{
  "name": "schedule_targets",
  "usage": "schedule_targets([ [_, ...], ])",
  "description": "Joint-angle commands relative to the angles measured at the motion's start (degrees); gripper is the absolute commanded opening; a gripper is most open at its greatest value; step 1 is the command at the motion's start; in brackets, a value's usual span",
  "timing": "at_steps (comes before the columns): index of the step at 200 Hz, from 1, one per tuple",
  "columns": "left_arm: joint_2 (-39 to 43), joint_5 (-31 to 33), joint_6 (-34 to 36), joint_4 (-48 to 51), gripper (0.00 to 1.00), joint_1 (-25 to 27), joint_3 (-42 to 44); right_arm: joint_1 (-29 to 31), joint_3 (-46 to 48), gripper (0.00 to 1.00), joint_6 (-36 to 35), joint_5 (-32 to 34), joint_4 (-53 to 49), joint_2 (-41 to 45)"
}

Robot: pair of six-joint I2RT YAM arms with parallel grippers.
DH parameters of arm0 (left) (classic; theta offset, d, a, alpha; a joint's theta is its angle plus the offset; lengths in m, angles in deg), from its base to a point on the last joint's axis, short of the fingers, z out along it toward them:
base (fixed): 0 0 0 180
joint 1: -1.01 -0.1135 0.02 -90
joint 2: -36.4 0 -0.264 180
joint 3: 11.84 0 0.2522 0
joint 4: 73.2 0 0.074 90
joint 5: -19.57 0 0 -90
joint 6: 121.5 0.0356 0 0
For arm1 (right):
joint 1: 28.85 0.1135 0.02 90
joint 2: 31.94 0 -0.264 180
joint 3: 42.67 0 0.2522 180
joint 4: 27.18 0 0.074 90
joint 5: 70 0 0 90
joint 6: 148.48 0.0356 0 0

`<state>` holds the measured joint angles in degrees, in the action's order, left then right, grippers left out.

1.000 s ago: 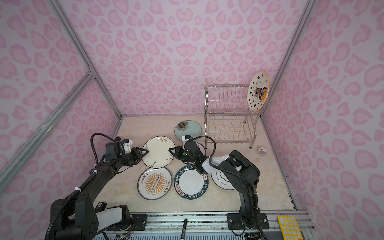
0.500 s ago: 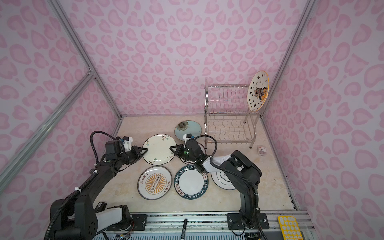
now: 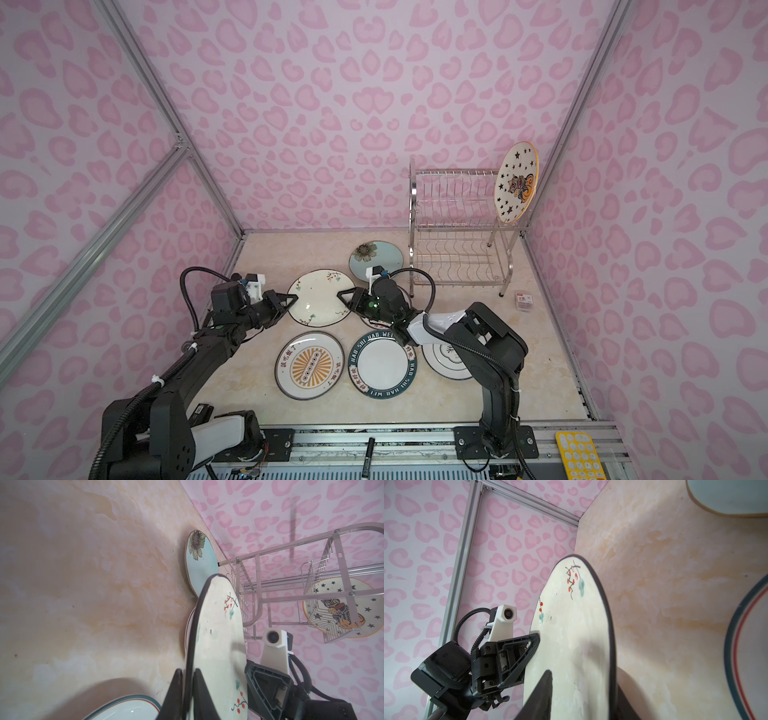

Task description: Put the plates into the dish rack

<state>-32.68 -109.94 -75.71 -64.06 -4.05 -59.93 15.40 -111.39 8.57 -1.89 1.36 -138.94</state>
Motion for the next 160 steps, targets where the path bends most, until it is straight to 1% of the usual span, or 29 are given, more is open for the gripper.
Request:
schedule_targets([
  [1,0.86,-2.23,-3.74,-10.26,0.04,1.33,2.46,0.63,-0.13,0.41,0.05,-3.01,8.72,0.48],
  [9,1.03,-2.16,-4.13,-11.59,0.04,1.99,2.93,0.79,-0.40,0.41,-0.03,-3.07,8.55,0.40],
  [31,0.83,-1.65,-3.56,-11.37,0.04,3.03,2.45,0.97,-0.79,0.41,0.07,-3.12,8.40,0.20],
  [41,0.79,-1.61,-3.25,-10.84,0.04,3.12,2.04,0.99,-0.68,0.39,0.06,-3.10,8.41,0.24],
  [48,0.87,-1.46,-2.86,-10.19,0.04,3.08,1.82,1.01,-0.51,0.36,0.08,-2.99,8.33,0.42],
  [62,1.14,-0.94,-2.06,-8.83,0.04,3.13,1.43,0.93,-0.24,0.24,-0.14,-2.69,7.99,0.87],
  [88,1.31,-0.21,-0.34,-6.63,0.04,3.16,0.45,0.62,0.02,0.09,-0.65,-2.71,7.38,1.76],
  [90,1.40,-0.09,-0.22,-5.37,0.04,3.16,0.37,0.63,0.03,0.08,-0.61,-2.72,7.36,1.83],
  [98,1.57,0.41,0.26,-4.11,0.04,3.12,0.24,0.52,0.12,0.00,-0.74,-2.72,7.17,2.05],
  [113,1.92,0.83,0.74,-2.65,0.04,3.19,-0.34,0.41,0.29,0.00,-1.32,-2.80,6.51,2.81],
  [127,2.38,1.00,1.26,-1.37,0.11,3.13,-0.79,0.27,0.17,0.00,-2.06,-3.07,5.84,3.63],
  [144,3.31,1.73,2.70,0.89,0.27,3.20,-1.65,-0.16,0.24,0.00,-3.11,-2.76,4.43,5.19],
  [154,4.04,2.25,3.88,2.93,0.34,3.15,-2.29,-0.61,0.34,0.00,-3.71,-2.69,3.65,6.20],
  [158,4.32,2.55,4.29,3.65,0.35,3.20,-2.57,-0.86,0.44,0.00,-3.93,-2.62,3.33,6.57],
  [160,4.48,2.63,4.50,4.01,0.40,3.15,-2.63,-1.01,0.44,0.00,-4.02,-2.67,3.21,6.79],
])
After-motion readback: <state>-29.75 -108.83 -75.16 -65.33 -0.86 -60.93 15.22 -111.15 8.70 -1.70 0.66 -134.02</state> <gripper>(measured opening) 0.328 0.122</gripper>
